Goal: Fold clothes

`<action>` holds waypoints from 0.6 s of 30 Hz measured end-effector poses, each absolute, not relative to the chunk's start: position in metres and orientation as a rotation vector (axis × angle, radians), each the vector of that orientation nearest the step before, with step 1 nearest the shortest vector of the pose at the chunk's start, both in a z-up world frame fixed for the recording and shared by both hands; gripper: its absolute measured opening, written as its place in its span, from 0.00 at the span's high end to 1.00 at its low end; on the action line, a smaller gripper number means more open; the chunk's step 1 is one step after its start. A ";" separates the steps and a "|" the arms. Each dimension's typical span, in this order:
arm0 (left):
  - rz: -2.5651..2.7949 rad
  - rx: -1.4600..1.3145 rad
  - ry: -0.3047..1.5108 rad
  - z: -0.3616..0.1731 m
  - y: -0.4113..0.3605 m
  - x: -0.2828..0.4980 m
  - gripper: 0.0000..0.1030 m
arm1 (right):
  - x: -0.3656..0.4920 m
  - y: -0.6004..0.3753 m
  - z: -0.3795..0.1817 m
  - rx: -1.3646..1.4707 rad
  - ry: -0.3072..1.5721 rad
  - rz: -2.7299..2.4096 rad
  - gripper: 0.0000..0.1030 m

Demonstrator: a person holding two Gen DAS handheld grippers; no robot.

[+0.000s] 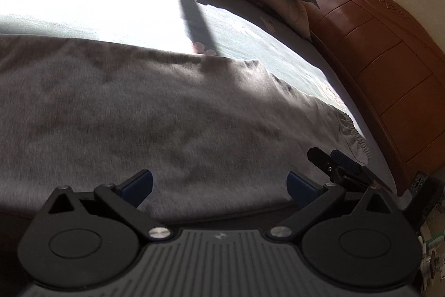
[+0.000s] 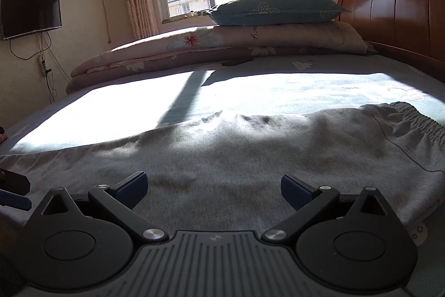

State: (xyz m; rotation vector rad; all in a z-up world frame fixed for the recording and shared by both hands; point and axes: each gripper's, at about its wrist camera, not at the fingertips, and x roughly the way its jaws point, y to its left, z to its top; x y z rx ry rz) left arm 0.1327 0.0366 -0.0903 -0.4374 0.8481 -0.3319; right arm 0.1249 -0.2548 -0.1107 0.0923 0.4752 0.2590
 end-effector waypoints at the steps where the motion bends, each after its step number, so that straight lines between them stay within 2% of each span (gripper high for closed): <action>1: -0.323 -0.421 0.841 -0.092 0.034 0.131 0.01 | 0.125 -0.255 -0.112 0.076 0.483 0.260 0.00; 12: -0.281 -0.446 0.814 -0.104 0.039 0.110 0.01 | 0.108 -0.254 -0.132 -0.141 0.563 0.246 0.00; 18: -0.282 -0.318 0.752 -0.090 0.021 0.111 0.01 | 0.094 -0.246 -0.128 -0.210 0.481 0.239 0.00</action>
